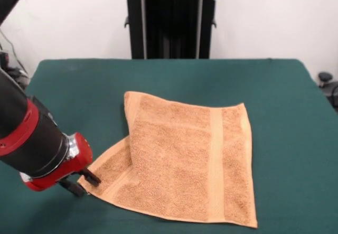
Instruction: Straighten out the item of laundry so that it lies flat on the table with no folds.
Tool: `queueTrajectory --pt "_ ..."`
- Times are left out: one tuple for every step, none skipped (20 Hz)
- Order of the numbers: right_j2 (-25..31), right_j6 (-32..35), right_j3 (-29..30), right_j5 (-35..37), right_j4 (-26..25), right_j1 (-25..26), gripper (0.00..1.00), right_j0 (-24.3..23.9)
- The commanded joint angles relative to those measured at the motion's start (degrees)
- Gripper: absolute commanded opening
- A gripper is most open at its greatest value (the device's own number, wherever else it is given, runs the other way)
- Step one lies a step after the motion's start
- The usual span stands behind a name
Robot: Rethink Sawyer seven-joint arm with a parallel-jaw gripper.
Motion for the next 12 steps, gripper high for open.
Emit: queueTrajectory --pt "-8.7 -1.4 5.2 -4.7 -7.8 -5.7 1.0 3.2" --pt "-9.5 0.3 6.1 -4.9 -7.6 -6.1 1.0 3.2" --pt "-10.2 1.2 7.8 -5.8 -7.1 -6.8 1.0 3.0" --pt "-10.6 1.8 8.9 -6.5 -6.8 -7.4 1.0 3.0" --pt "-11.0 2.3 10.3 -7.2 -6.5 -8.1 1.0 3.1" --pt "-11.2 3.0 11.3 -7.9 -6.2 -8.5 1.0 3.1" --pt "-11.6 3.7 12.2 -8.2 -6.0 -8.8 1.0 3.0" --pt "-12.1 4.5 12.6 -7.9 -5.9 -8.9 1.0 3.2" --pt "-12.1 4.7 13.2 -8.7 -5.4 -9.0 1.0 3.1" --pt "-12.5 5.4 14.3 -9.6 -4.9 -9.4 1.0 3.1" --pt "-13.1 6.1 15.5 -10.5 -4.7 -9.9 1.0 3.2" --pt "-13.8 7.2 17.2 -11.7 -4.5 -10.7 1.0 3.2"
